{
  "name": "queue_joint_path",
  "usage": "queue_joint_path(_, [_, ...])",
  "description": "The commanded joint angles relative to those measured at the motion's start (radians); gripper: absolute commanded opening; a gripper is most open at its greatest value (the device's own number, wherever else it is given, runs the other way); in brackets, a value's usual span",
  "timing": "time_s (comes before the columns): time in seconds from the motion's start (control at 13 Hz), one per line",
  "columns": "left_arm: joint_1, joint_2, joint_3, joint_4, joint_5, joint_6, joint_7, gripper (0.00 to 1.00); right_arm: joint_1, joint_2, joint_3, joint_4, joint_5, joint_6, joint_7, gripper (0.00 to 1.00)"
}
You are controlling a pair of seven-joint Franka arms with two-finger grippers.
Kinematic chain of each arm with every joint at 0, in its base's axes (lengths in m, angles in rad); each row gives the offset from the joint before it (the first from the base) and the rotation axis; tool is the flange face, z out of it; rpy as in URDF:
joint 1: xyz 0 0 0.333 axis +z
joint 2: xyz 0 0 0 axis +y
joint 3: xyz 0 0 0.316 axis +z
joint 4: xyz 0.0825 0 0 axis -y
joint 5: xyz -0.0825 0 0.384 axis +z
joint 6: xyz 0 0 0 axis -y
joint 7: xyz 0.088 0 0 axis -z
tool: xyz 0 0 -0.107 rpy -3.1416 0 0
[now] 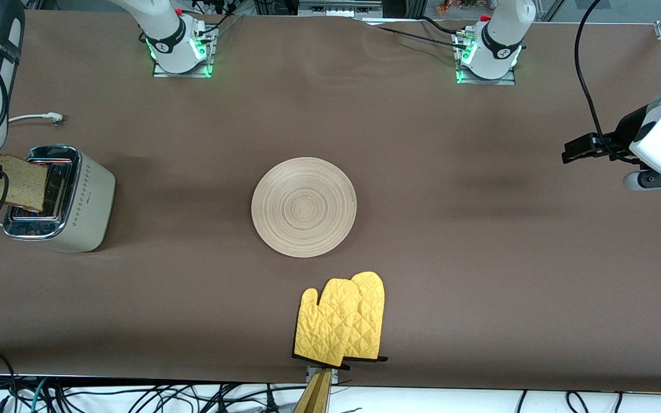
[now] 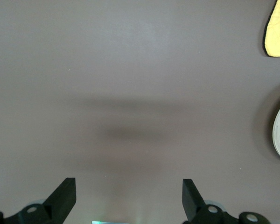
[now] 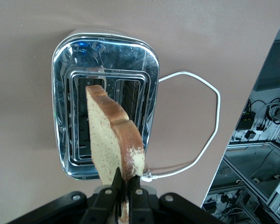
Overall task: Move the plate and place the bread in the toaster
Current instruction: 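Lower the bread into the toaster slot with the right gripper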
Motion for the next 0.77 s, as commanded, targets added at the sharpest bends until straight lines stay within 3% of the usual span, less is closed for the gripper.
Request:
queue_joint_path(0.0, [-0.022, 0.005, 0.008, 0.035, -0.004, -0.024, -0.012, 1.0, -0.002, 0.021, 0.004, 0.018, 0.0, 0.015, 0.004, 0.0])
queue_joint_path(0.69, [-0.022, 0.025, 0.005, 0.041, 0.064, 0.042, 0.021, 1.0, 0.006, 0.061, 0.005, 0.018, 0.068, 0.048, 0.017, 0.0])
